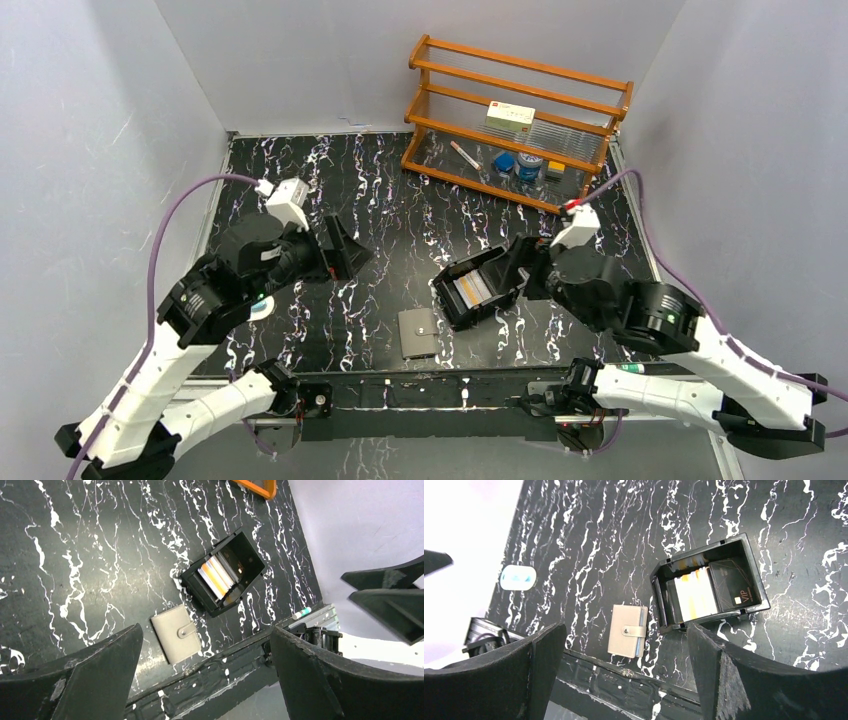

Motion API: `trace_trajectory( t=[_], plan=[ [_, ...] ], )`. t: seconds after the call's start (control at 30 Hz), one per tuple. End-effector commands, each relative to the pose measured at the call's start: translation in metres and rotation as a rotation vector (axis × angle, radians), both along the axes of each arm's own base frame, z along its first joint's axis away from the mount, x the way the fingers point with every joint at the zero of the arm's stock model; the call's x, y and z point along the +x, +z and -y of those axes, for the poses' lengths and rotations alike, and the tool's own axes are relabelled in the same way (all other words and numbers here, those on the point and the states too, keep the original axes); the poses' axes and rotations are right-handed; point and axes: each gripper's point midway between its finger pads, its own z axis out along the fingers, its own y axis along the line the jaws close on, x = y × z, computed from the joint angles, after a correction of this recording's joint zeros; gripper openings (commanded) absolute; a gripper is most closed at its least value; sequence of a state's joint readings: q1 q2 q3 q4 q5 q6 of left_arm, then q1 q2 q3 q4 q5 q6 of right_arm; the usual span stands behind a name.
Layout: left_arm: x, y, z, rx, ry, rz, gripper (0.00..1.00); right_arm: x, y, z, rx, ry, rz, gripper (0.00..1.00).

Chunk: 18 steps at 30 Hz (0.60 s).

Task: Put the credit cards into the card holder
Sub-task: Reset both arms

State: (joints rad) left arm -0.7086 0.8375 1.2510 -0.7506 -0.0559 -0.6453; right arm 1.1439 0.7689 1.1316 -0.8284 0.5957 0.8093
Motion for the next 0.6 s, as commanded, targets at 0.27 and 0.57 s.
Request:
trace_trajectory(
  t=[0.27,0.57],
  plan=[
    [-0.019,-0.015,-0.024,-0.045,0.049,0.029,0.99,0.002,0.018,0.027,0.088,-0.091,0.054,0.98],
    [-0.016,-0.014,-0.032,-0.021,0.082,0.043,0.99,0.002,0.011,0.023,0.067,-0.083,0.039,0.98]
  ],
)
